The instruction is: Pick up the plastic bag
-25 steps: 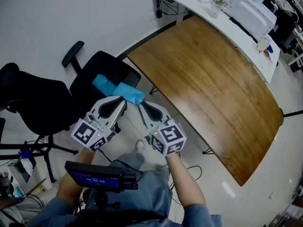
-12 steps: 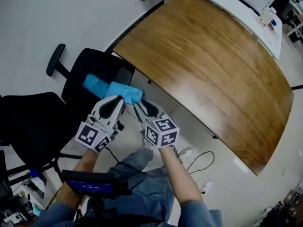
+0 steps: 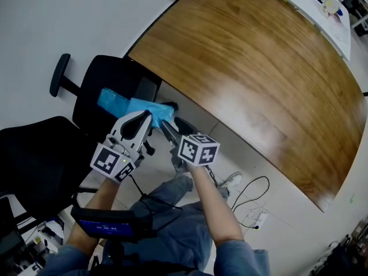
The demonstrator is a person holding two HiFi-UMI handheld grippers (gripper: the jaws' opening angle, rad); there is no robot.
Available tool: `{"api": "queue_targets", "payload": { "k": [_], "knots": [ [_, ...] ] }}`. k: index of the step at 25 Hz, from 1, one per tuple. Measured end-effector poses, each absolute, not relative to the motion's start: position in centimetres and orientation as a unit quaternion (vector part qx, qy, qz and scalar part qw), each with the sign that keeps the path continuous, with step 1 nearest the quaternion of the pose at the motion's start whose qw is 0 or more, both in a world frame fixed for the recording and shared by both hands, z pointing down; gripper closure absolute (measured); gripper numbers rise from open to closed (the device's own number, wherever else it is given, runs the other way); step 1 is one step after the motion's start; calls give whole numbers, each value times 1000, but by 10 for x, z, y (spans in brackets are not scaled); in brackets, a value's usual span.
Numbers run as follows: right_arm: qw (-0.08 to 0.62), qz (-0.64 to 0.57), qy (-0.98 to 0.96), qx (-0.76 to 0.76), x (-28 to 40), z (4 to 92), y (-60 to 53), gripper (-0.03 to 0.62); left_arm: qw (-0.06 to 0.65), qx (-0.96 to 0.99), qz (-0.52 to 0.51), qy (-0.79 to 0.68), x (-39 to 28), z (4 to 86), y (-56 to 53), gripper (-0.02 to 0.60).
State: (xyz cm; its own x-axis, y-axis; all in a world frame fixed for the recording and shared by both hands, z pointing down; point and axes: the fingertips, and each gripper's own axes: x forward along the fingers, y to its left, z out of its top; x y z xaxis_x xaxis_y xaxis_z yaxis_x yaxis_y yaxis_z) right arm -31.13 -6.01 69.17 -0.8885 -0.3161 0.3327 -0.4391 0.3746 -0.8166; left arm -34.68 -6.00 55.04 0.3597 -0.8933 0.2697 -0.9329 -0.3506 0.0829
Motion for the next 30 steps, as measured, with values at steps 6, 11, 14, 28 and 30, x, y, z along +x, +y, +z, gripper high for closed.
{"api": "queue_targets", "payload": {
  "k": [6,11,14,28,30],
  "knots": [
    [23,571,-797,197,-330,707,-59,324,114,816,92,-558,-355,558,-61,544],
    [16,516,-836,185,-337,693,-60,571,117,814,89,-562,-362,559,-59,543],
    [29,475,-861,179,-341,679,-61,592,119,811,84,-567,-367,554,-57,543],
    [104,256,-955,107,-369,578,-79,593,97,801,38,-590,-377,506,-53,543],
    [110,233,-961,101,-374,560,-83,593,95,798,32,-594,-380,496,-50,543]
  ]
}}
